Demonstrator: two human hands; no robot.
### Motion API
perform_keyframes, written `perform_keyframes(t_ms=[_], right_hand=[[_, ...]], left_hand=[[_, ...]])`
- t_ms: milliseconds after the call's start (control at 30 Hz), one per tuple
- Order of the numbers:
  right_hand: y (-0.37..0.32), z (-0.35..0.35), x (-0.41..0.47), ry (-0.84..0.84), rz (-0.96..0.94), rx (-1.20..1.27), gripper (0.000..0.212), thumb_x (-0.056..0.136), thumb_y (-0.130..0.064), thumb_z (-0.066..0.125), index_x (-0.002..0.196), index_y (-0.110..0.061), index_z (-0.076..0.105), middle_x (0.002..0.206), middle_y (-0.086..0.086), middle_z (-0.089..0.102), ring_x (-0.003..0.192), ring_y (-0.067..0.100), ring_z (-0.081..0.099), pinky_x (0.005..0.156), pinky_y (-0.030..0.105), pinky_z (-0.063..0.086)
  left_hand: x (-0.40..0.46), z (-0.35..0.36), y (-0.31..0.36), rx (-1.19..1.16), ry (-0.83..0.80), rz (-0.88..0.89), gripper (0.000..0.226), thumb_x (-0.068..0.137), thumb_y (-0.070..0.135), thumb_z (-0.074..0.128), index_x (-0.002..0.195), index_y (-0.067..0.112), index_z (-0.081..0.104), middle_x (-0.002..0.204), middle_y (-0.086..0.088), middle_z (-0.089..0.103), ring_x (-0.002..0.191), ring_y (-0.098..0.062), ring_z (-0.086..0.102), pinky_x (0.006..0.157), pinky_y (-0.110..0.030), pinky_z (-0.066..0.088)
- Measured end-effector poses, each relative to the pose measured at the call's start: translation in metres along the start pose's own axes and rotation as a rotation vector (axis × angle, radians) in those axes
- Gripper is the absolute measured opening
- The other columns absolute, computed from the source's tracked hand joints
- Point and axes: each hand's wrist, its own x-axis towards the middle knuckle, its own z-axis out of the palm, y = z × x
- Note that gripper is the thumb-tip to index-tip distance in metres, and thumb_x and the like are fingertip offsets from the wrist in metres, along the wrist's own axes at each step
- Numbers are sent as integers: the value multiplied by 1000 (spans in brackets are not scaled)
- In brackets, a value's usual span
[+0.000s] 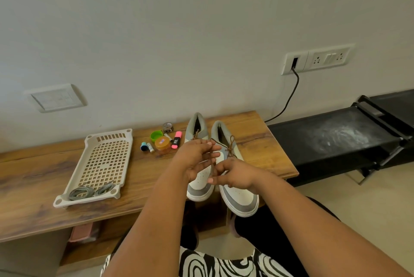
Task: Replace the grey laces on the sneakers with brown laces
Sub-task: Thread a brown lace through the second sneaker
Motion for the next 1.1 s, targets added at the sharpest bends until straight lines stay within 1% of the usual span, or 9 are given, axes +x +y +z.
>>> perform_keyframes(t_ms=[200,333,400,500,633,733,867,967,1100], right_hand=[[4,-21,-1,-45,20,-2,15,87,-22,74,88,-7,75,82,4,71,74,6,65,70,19,51],[-1,-38,-1,-82,64,117,25,97,-28,60,96,-7,75,74,5,67,60,5,53,59,20,42],[-1,-49,-1,-109,89,126,26,96,-25,61,99,-3,74,65,-1,60,53,3,46,52,16,35],[7,-57,5,-65,82,253,27,84,-16,72,103,2,71,73,3,67,61,6,56,57,15,46],[3,-64,20,198,-51,587,20,86,-1,65,105,-2,69,87,5,72,76,10,66,68,19,55],[-1,-67,28,338,-122,830,16,91,-4,61,102,-9,71,87,2,71,79,10,63,70,20,53],[10,-63,40,521,-118,335,4,89,-17,70,89,-18,73,94,4,73,89,15,65,83,29,54],[16,-63,45,559,-149,176,5,89,-15,70,89,-20,72,88,3,74,88,16,71,81,28,57],[17,-65,47,591,-175,-58,11,85,-10,74,90,-20,72,88,-6,72,85,6,68,77,20,54]], left_hand=[[18,-3,-7,36,117,56,14,101,9,51,110,5,62,93,-7,75,82,-18,68,79,-31,55],[29,1,-15,151,138,95,18,102,13,52,115,5,61,98,-5,75,82,-16,67,78,-31,53],[32,5,-15,127,116,99,19,103,12,48,116,8,61,99,-3,74,82,-15,67,85,-33,53],[38,11,-15,84,114,117,21,104,11,44,117,13,60,104,-3,72,85,-13,66,85,-31,52],[52,10,-26,510,191,320,29,100,15,51,127,18,61,123,-2,64,105,-16,62,95,-36,52],[59,9,-38,874,162,495,27,95,19,61,122,23,65,119,4,61,98,-13,62,92,-36,52],[65,13,-53,1069,163,670,26,89,25,70,115,23,69,105,7,50,91,-11,54,78,-24,44],[69,16,-59,1098,227,699,26,90,27,70,115,21,70,102,9,43,89,-8,46,75,-21,38],[72,20,-60,1038,256,697,18,90,22,69,108,20,72,100,10,50,88,-9,52,76,-20,38]])
